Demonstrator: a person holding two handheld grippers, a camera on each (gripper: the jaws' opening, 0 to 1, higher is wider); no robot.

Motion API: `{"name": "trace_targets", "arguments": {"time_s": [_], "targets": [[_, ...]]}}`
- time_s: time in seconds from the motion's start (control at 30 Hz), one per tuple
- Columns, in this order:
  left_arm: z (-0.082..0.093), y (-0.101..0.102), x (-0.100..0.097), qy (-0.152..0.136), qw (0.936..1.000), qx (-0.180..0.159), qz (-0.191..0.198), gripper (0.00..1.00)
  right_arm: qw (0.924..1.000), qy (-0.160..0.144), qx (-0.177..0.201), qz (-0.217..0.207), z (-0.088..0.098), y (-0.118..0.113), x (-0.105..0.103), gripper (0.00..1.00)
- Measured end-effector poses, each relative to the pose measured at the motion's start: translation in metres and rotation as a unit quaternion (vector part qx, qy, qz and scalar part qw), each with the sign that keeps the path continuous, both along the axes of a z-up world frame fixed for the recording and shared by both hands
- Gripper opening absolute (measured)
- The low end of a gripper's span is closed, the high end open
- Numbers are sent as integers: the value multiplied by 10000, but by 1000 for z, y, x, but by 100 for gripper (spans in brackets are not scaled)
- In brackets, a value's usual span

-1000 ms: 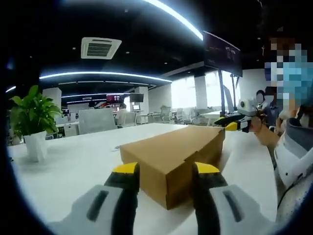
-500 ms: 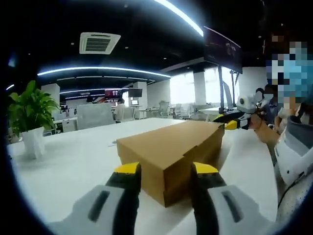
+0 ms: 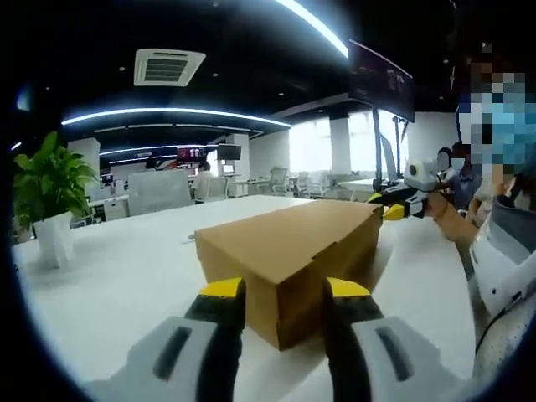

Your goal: Operate the shoe box by opening the lid, removing the specified soft item, and placing it in the target area until the item is outside and the box remains undamaged.

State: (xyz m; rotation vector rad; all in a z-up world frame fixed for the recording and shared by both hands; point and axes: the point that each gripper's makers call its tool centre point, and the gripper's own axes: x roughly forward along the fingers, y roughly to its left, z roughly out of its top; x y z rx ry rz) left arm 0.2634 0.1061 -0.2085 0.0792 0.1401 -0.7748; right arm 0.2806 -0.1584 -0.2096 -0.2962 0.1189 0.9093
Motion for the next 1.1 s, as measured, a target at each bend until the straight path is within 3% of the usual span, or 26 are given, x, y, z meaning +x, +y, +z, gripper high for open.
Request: {"name": "trace_targets", "arguments": {"time_s": [0.57, 1.1], "targets": [[-5, -6, 0, 49, 10000, -2, 14, 36, 9996, 285, -54, 15, -11, 1, -2, 36], [-10, -11, 0, 35, 9999, 89, 48, 31, 9994, 344, -106, 23, -13, 0, -2, 35]]}}
